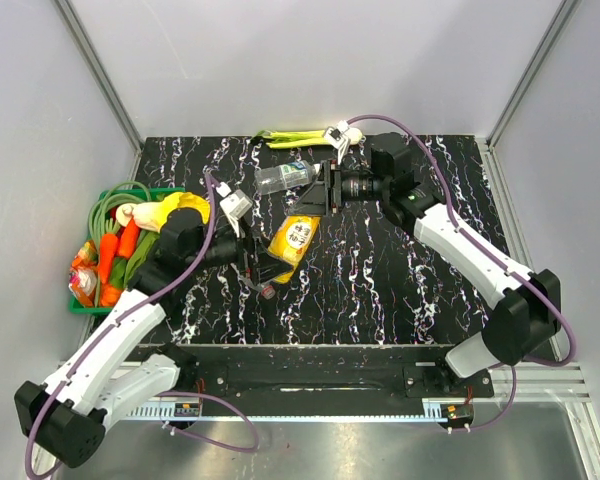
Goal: Unscrew the bottle caps
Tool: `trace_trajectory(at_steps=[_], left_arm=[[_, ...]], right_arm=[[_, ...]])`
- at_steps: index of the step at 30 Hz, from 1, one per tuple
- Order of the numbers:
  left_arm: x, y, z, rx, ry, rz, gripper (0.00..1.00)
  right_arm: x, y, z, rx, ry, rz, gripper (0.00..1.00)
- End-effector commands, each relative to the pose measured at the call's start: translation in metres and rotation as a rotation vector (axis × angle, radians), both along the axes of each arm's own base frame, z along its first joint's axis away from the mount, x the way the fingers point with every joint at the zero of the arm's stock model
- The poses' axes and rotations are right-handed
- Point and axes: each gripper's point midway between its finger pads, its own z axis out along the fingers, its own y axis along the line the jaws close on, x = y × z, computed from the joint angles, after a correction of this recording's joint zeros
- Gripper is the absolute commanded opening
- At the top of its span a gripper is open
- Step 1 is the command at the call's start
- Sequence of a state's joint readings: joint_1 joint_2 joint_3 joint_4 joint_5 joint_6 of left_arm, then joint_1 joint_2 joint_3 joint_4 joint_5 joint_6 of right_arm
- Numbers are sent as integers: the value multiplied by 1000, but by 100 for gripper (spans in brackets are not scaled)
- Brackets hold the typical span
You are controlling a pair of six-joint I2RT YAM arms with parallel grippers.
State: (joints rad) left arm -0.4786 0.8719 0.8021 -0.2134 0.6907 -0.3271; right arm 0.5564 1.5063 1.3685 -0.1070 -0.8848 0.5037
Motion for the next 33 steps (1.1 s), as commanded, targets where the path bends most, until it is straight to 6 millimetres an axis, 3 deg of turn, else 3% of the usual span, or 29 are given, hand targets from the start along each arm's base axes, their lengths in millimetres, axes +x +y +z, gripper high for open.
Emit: trace_trajectory(at_steps=[1,8,17,20,24,33], left_arm=[[-12,-14,35,-92,-75,-142,99],[-11,-19,21,-81,-17,-183,96],[-10,-26,16,-79,16,-225,52],[-9,-26,13,-74,27,-220,45],[-7,-26,10,-68,32,-205,45],[-10,-22,-6,-48,56,-184,45]], right_arm=[[-7,5,40,137,-55,42,32],[-8,6,39,122,-67,47,33],[-5,3,32,84,-84,21,36],[-5,2,33,84,-92,9,44],[-1,0,42,130,-113,-40,68],[0,-3,67,238,-95,-84,91]])
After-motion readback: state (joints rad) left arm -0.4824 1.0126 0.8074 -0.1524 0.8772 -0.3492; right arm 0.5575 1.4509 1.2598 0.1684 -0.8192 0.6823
